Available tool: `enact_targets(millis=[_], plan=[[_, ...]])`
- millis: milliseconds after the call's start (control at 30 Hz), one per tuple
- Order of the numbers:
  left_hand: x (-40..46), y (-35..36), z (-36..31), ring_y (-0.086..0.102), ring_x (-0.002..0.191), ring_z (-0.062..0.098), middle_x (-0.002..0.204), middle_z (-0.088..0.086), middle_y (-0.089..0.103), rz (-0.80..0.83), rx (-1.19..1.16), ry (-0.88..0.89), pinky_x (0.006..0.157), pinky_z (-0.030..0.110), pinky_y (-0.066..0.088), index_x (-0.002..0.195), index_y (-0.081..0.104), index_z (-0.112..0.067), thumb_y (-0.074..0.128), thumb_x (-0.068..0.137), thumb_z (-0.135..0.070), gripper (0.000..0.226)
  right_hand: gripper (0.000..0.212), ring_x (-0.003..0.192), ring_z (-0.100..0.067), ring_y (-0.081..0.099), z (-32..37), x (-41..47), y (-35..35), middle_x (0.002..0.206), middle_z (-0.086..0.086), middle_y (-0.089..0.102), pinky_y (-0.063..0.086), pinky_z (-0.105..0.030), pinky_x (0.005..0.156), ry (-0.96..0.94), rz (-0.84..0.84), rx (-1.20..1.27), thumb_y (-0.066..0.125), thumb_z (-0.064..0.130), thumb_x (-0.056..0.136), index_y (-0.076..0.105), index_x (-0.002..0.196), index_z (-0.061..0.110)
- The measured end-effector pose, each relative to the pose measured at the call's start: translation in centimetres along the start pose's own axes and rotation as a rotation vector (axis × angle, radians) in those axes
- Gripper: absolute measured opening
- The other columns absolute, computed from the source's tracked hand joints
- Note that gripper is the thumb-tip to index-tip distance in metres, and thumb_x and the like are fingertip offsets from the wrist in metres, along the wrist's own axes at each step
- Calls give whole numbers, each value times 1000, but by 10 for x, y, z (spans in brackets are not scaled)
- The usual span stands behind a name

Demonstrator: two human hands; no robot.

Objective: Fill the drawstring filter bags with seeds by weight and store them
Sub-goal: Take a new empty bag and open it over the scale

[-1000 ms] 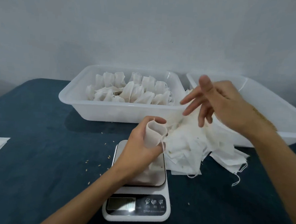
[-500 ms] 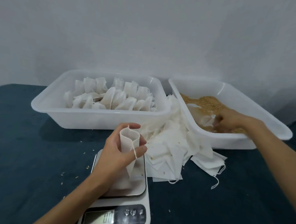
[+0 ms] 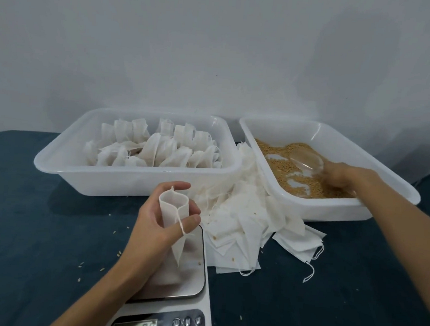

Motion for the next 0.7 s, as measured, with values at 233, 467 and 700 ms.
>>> enact_targets(millis=[233,467,700], plan=[[0,0,-1,70,85,18,92,11,73,0,3,-4,78,24,57,125,61,-21,76,76,-16,52,39,121,-30,52,40,-12,8,141,-12,53,42,-40,98,-251,96,-154,56,17,100,44,137,15],[0,-1,-5,69,84,20,94,14,72,-22,11,-10,76,22,57,124,61,-22,76,75,-19,52,33,90,-21,55,55,-43,8,117,-7,63,44,-34,78,-354,127,-301,49,38,105,52,120,10],[0,0,-6,69,81,16,93,15,72,-35,18,-16,74,21,56,123,61,-20,77,75,-16,51,35,67,-15,44,52,-62,1,74,4,51,35,-28,64,-418,177,-204,53,37,103,49,72,20]])
Point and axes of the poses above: each hand's wrist, its own x-axis towards the middle knuckle, its own y-axis out of the palm, z = x × y, the point moved 5 cm from there along x, towards the middle knuckle
